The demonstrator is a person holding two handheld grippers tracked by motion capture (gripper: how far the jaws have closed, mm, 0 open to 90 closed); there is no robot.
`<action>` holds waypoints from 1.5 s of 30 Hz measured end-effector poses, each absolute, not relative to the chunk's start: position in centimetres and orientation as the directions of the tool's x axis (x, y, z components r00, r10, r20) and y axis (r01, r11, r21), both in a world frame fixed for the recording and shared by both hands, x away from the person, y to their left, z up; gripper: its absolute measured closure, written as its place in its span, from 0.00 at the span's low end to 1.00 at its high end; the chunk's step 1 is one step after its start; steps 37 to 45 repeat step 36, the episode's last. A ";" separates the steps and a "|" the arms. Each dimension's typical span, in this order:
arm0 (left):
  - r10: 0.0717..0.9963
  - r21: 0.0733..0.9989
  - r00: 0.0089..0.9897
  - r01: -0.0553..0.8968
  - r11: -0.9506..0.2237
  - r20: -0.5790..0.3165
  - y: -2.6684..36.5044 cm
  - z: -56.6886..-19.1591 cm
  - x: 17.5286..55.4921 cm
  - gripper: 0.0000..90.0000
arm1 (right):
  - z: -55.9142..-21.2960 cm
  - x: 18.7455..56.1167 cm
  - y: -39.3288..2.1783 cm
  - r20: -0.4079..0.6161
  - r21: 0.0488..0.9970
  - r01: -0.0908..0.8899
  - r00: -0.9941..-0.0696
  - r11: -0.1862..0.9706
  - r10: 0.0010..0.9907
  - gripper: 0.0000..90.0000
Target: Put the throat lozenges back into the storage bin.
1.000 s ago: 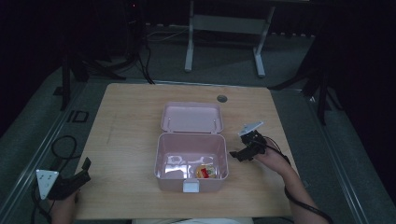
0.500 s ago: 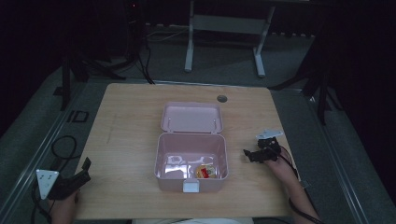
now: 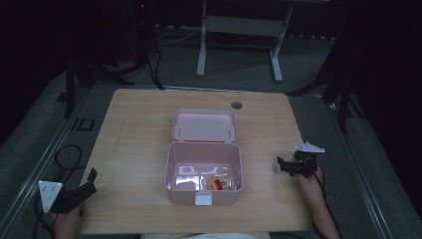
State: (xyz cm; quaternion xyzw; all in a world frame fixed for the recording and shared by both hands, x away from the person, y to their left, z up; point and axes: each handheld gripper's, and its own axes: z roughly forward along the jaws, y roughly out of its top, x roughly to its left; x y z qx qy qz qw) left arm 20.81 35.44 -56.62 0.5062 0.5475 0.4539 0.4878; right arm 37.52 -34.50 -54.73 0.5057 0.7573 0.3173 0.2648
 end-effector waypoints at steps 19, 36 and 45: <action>0.997 0.990 -0.009 0.112 0.079 -0.079 35.5 -56.6 20.8 0.03 | -54.8 35.5 -37.4 -0.063 0.821 0.561 -0.104 0.111 0.993 0.12; 0.997 0.990 -0.009 0.111 0.082 -0.081 35.5 -56.6 20.8 0.03 | -55.2 35.5 -37.7 -0.023 0.822 0.565 -0.095 0.073 0.995 0.12; 0.997 0.990 -0.009 0.111 0.082 -0.081 35.5 -56.6 20.8 0.03 | -55.2 35.5 -37.7 -0.023 0.822 0.565 -0.095 0.073 0.995 0.12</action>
